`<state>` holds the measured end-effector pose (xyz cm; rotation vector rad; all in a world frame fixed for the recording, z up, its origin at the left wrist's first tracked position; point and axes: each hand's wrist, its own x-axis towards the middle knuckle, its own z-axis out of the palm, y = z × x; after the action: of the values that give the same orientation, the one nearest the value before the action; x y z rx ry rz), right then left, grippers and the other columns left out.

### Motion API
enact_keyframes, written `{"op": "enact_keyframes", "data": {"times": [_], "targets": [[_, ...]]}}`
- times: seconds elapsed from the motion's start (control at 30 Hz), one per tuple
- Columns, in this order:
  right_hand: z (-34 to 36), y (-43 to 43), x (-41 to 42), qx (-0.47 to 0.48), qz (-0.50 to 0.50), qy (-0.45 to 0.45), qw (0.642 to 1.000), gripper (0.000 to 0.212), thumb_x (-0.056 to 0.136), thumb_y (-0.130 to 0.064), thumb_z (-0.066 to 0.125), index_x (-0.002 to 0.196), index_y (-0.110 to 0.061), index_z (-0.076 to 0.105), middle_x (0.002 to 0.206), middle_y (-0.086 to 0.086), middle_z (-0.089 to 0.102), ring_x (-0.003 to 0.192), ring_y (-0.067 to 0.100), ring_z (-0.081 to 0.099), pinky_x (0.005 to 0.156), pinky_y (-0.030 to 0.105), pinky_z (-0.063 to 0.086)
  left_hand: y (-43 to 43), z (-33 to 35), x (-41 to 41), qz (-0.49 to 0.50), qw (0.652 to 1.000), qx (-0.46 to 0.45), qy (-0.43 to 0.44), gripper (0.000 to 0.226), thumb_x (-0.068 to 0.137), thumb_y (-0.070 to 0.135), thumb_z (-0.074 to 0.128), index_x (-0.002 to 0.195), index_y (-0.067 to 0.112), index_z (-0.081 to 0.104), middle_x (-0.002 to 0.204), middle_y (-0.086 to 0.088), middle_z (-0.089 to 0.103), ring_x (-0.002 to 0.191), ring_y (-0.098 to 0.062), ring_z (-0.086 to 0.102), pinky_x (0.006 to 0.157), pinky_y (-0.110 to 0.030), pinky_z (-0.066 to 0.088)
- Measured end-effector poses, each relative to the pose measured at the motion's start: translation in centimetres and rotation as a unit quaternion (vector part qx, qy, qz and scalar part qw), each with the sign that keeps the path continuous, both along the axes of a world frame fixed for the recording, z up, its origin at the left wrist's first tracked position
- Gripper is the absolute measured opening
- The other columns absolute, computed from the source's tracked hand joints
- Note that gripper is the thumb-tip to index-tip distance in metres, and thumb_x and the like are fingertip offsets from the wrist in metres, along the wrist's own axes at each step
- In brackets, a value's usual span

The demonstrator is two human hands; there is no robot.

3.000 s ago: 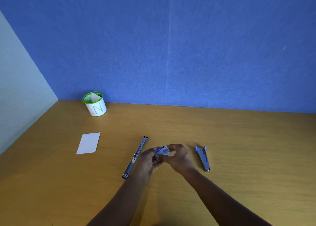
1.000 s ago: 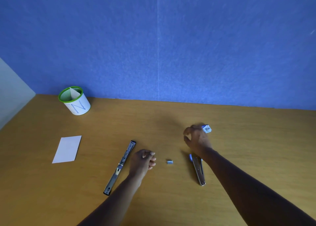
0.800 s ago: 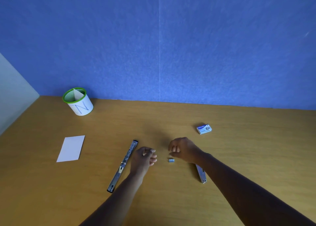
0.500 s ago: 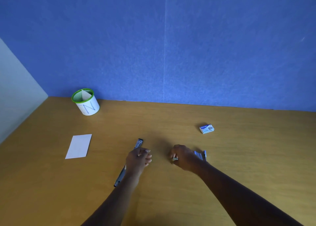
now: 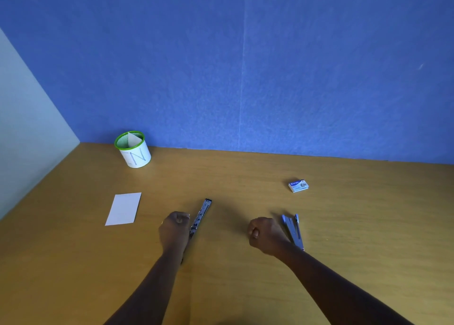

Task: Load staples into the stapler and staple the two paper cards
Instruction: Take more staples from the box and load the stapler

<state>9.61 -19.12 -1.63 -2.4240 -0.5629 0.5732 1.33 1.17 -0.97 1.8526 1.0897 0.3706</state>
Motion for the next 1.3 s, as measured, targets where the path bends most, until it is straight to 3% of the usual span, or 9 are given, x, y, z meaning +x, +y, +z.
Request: {"op": "enact_keyframes", "data": {"times": [0.1,0.2,0.37,0.57,0.67,0.83,0.97,1.1,1.3], "targets": [[0.2,-0.2,-0.7,0.048,-0.053,0.026,0.997,0.023,0.079,-0.005,0.063,0.1,-0.015,0.065,0.085,-0.001,0.059,0.069,0.01,0.055,0.053,0.015,0.044,0.5,-1.0,-0.4,-0.047,0.995,0.006,0.083,0.037,0.074,0.022,0.075,0.108,0.012,0.066,0.114,-0.009,0.065,0.11,-0.026,0.057,0.085,-0.033,0.046],[0.2,-0.5,-1.3,0.096,-0.107,0.063,0.988,0.034,0.077,0.0,0.065,0.108,-0.014,0.061,0.086,-0.001,0.059,0.077,0.016,0.06,0.06,0.024,0.051,0.6,-1.6,-1.0,-0.111,0.977,0.036,0.181,0.057,0.065,0.034,0.081,0.116,0.018,0.06,0.118,-0.004,0.059,0.117,-0.025,0.05,0.089,-0.036,0.047],[0.4,-1.2,-2.4,0.145,-0.151,0.126,0.97,0.021,0.079,0.007,0.055,0.09,-0.01,0.06,0.071,0.003,0.062,0.07,0.022,0.063,0.076,0.04,0.056,0.7,-2.0,-1.6,-0.141,0.962,0.078,0.222,0.051,0.072,0.022,0.077,0.118,0.017,0.057,0.12,-0.005,0.057,0.117,-0.024,0.05,0.088,-0.034,0.045],[0.6,-1.2,-3.5,0.143,-0.138,0.129,0.972,0.018,0.081,0.006,0.053,0.078,-0.01,0.06,0.064,0.003,0.061,0.068,0.021,0.06,0.075,0.039,0.054,0.8,-1.5,-1.8,-0.16,0.963,0.062,0.208,0.03,0.08,0.016,0.063,0.109,0.015,0.057,0.107,-0.007,0.064,0.099,-0.025,0.06,0.072,-0.029,0.045],[0.9,-0.8,-3.9,0.149,-0.139,0.137,0.969,0.022,0.081,0.005,0.054,0.072,-0.014,0.059,0.063,0.002,0.061,0.067,0.02,0.061,0.076,0.038,0.056,0.6,-1.6,-1.8,-0.159,0.971,0.01,0.18,0.027,0.082,0.014,0.06,0.108,0.008,0.057,0.096,-0.01,0.064,0.09,-0.029,0.061,0.068,-0.03,0.046],[1.8,0.2,-4.6,0.168,-0.142,0.158,0.963,0.023,0.082,0.005,0.052,0.072,-0.013,0.061,0.065,0.003,0.06,0.061,0.012,0.059,0.062,0.02,0.053,-0.5,-0.5,-1.6,-0.154,0.975,-0.1,0.126,0.011,0.088,0.01,0.053,0.097,0.005,0.055,0.065,-0.004,0.049,0.058,-0.02,0.047,0.053,-0.025,0.035],[2.5,1.7,-5.3,0.223,-0.177,0.219,0.933,0.018,0.087,0.001,0.052,0.076,-0.009,0.062,0.07,0.004,0.061,0.061,0.01,0.058,0.056,0.017,0.051,-1.3,0.4,-0.9,-0.176,0.97,-0.117,0.118,0.021,0.091,0.007,0.047,0.107,-0.003,0.055,0.067,-0.005,0.049,0.05,-0.016,0.039,0.042,-0.023,0.03],[3.7,3.9,-6.2,0.272,-0.224,0.273,0.895,0.011,0.091,-0.012,0.056,0.087,-0.005,0.063,0.068,0.004,0.058,0.059,0.011,0.054,0.054,0.02,0.049,-2.9,1.5,-0.1,-0.189,0.973,-0.109,0.08,0.022,0.09,0.009,0.051,0.112,0.007,0.046,0.093,-0.013,0.056,0.057,-0.016,0.042,0.054,-0.028,0.034],[5.0,4.5,-5.6,0.242,-0.268,0.292,0.885,0.033,0.092,-0.041,0.049,0.094,-0.012,0.066,0.062,0.0,0.04,0.057,0.012,0.037,0.052,0.024,0.035,-6.5,3.1,0.2,-0.208,0.975,-0.071,-0.033,0.018,0.095,0.017,0.05,0.11,0.009,0.048,0.075,0.0,0.056,0.053,-0.011,0.044,0.049,-0.024,0.034]]}}
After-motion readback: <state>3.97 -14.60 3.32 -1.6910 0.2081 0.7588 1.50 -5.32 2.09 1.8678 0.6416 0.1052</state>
